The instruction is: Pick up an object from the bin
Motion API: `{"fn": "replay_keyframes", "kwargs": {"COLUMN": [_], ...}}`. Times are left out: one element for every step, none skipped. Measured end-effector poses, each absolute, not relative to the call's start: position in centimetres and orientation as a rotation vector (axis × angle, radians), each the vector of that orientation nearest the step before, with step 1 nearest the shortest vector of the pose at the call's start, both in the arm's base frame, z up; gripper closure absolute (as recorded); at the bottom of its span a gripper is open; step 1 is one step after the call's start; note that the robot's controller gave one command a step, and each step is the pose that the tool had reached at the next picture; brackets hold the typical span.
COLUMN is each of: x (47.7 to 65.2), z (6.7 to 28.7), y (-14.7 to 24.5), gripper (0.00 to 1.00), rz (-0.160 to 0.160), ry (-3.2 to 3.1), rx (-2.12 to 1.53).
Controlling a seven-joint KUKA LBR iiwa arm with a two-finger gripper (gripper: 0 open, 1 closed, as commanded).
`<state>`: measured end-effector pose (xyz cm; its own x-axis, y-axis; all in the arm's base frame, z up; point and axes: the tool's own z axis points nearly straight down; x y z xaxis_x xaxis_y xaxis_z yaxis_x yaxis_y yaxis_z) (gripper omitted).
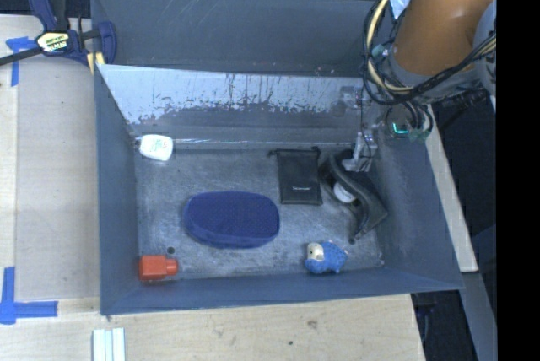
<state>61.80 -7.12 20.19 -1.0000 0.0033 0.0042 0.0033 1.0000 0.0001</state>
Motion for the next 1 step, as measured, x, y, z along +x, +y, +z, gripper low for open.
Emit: {"fn": "replay_keyframes", "kwargs": {"x": [57.02], "z": [6.73], "y": [-6.76], "gripper": [0.00], "rz": [-0.005], "ry": [-3.147], "rx": [-0.054]}}
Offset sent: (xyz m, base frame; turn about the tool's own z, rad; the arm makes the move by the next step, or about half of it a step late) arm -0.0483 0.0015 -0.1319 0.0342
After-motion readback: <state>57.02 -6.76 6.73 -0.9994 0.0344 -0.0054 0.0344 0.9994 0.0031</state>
